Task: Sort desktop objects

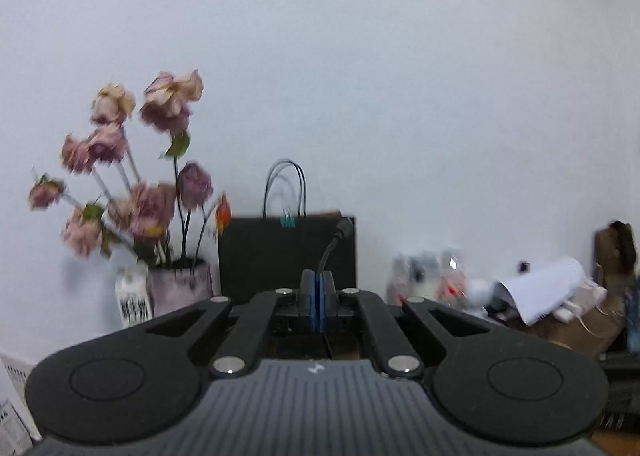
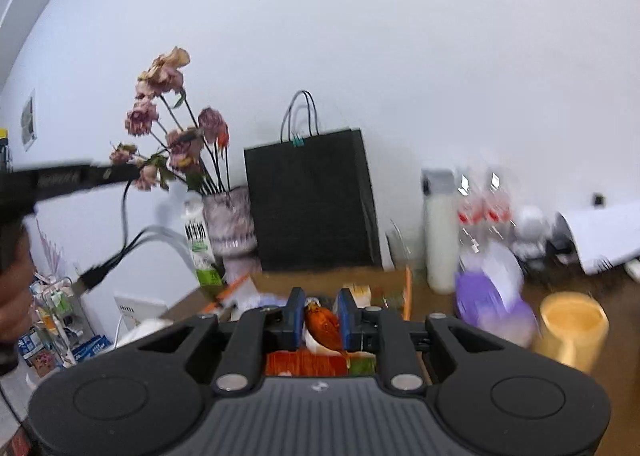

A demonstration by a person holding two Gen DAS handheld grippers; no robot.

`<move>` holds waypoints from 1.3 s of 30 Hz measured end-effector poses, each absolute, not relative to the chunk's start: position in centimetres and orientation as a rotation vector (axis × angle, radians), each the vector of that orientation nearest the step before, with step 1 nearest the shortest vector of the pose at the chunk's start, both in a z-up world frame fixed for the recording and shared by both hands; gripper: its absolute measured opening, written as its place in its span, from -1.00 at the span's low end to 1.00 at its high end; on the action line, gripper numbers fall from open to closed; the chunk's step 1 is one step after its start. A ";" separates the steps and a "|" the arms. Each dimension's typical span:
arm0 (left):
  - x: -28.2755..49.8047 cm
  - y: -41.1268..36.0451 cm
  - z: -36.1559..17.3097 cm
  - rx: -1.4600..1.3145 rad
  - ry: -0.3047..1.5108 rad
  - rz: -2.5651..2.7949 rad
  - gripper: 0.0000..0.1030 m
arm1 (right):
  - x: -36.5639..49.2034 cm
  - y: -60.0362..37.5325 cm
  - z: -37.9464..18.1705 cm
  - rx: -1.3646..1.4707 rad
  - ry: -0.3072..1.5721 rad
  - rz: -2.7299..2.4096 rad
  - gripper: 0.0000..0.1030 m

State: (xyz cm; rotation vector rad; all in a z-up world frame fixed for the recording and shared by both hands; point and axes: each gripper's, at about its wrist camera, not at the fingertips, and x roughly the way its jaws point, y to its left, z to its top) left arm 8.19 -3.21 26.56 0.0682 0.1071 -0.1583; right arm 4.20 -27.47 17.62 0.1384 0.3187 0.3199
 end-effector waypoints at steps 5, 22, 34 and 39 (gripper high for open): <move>18.4 -3.6 24.8 -0.005 0.223 -0.164 -0.95 | 14.1 -25.6 18.2 0.126 0.422 0.329 -0.68; 27.7 -1.5 13.5 0.056 0.422 -0.099 0.32 | 32.1 -21.4 6.6 0.150 0.853 0.298 -0.30; 11.9 -1.3 11.7 -0.018 0.446 -0.047 0.88 | 18.1 -22.2 9.3 -0.031 0.585 0.131 0.29; 3.7 -2.6 7.6 0.080 0.479 -0.097 0.96 | 10.2 -22.8 6.9 0.050 0.634 0.164 0.30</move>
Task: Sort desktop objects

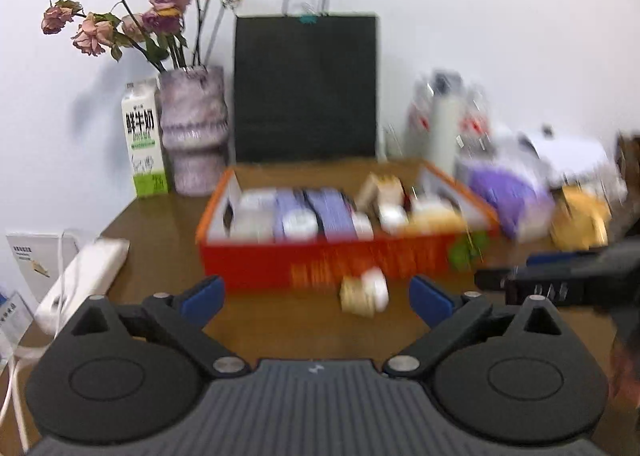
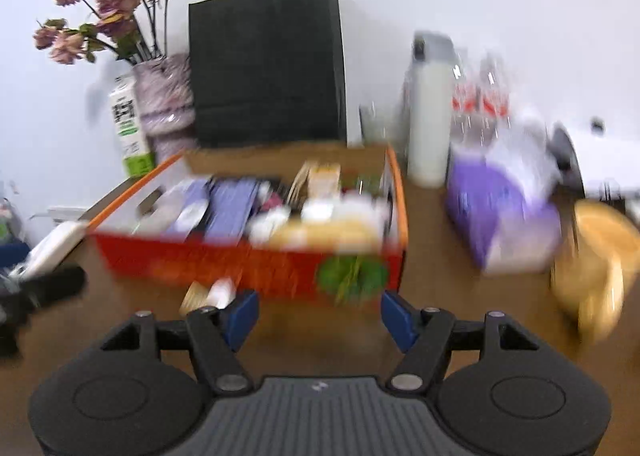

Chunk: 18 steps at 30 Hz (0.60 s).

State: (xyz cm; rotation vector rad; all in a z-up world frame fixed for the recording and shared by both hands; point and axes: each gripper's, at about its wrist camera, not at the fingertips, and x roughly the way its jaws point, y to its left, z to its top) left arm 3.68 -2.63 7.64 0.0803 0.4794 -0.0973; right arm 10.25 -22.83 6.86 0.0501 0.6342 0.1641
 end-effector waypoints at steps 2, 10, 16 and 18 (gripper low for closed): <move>0.9 -2.6 6.4 0.111 0.481 -0.088 0.96 | 7.4 -23.1 5.8 0.064 0.662 0.160 0.31; -5.6 -0.7 3.8 0.030 0.525 -0.034 0.95 | -1.8 -23.7 2.6 0.106 0.689 0.156 0.39; -8.1 0.4 3.3 0.005 0.548 -0.017 0.96 | -5.4 -22.7 1.8 0.071 0.646 0.200 0.49; -7.8 0.3 3.2 0.025 0.562 -0.018 0.96 | -5.6 -22.6 2.0 0.067 0.627 0.184 0.49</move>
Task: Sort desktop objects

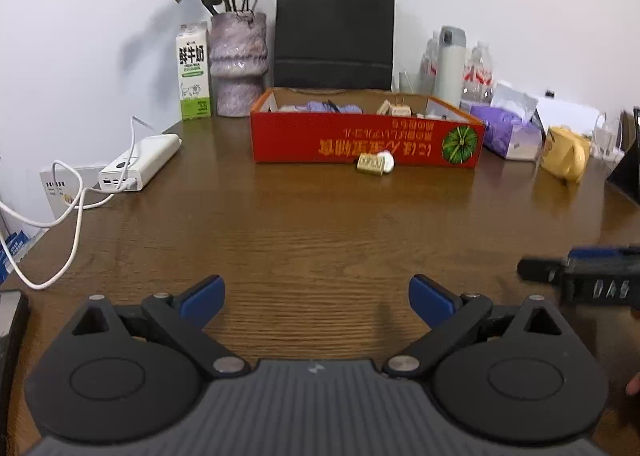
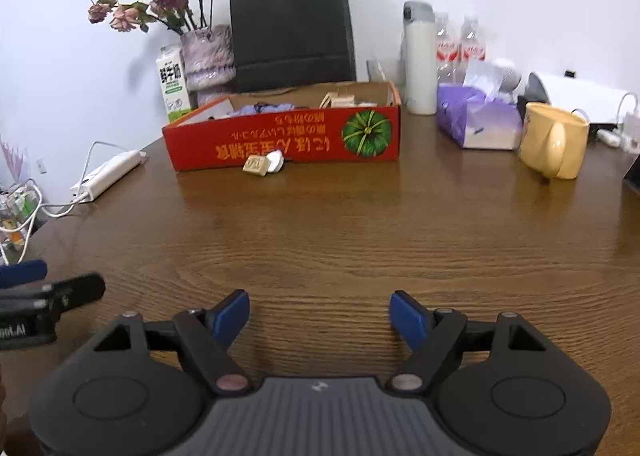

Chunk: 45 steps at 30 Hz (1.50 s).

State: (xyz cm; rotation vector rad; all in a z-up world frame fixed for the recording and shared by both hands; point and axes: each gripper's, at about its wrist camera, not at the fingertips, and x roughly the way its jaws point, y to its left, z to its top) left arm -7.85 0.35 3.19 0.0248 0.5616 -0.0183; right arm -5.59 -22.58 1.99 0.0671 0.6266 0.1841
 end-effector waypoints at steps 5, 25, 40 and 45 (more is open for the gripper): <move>-5.9 0.1 3.6 0.034 0.547 -0.030 0.98 | -4.5 -23.1 2.5 0.117 0.643 0.186 0.50; 16.9 -3.1 1.7 0.005 0.682 -0.263 0.09 | 15.4 -22.3 3.6 0.195 0.692 0.394 -0.25; 12.6 0.6 2.2 -0.024 0.660 -0.105 -0.39 | 19.3 -16.4 1.5 0.181 0.745 0.458 -0.48; 12.6 1.0 2.2 0.011 0.685 -0.065 -0.40 | 18.1 -12.6 1.2 0.007 0.680 0.404 -0.44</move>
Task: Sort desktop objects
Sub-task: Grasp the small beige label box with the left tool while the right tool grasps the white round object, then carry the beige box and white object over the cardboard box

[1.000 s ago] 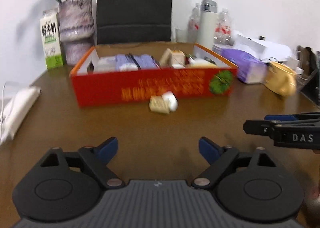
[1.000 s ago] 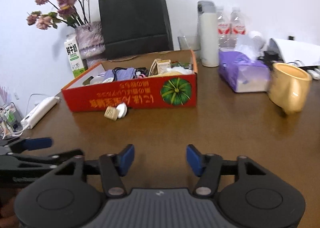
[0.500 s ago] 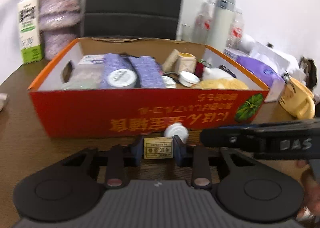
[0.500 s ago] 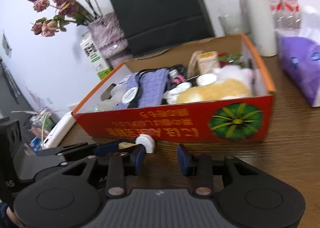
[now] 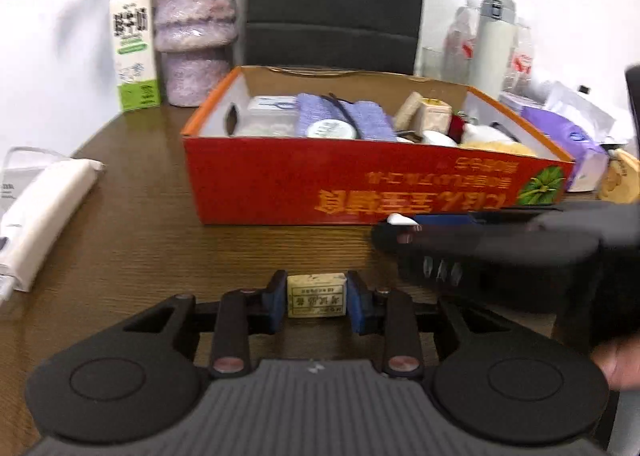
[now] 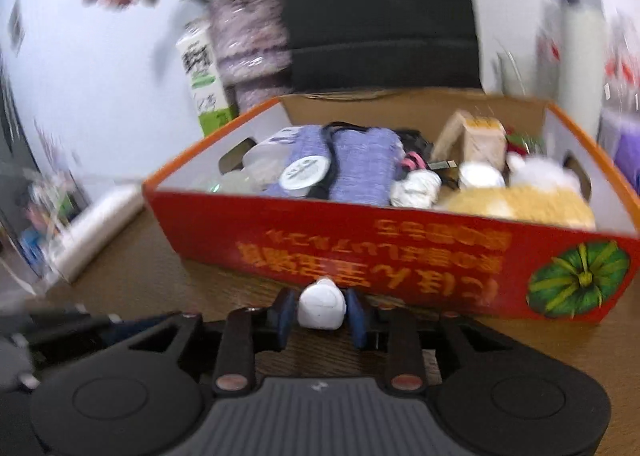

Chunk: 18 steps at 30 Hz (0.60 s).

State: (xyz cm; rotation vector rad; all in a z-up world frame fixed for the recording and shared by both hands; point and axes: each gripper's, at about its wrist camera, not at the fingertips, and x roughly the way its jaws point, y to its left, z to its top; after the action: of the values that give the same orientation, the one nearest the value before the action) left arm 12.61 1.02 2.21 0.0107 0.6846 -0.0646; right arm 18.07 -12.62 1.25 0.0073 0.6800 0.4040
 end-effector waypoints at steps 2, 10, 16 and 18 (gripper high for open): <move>12.6 1.1 2.1 0.015 0.683 -0.071 -0.40 | 17.6 -11.9 1.1 -0.024 0.664 0.381 -0.49; 10.6 -0.5 3.7 0.018 0.644 -0.142 -0.41 | 12.3 -17.3 1.4 -0.001 0.659 0.228 -0.50; 8.8 -3.4 3.9 0.093 0.609 -0.236 -0.41 | 3.6 -20.8 2.2 0.077 0.665 0.107 -0.50; 8.3 -3.9 4.1 0.103 0.590 -0.244 -0.41 | 1.0 -21.1 2.6 0.082 0.643 0.095 -0.50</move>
State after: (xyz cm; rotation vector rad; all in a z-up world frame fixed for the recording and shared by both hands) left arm 8.28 -3.87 4.06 0.1026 0.5905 -0.2441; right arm 0.95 -21.11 2.64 0.0817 0.6425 0.0949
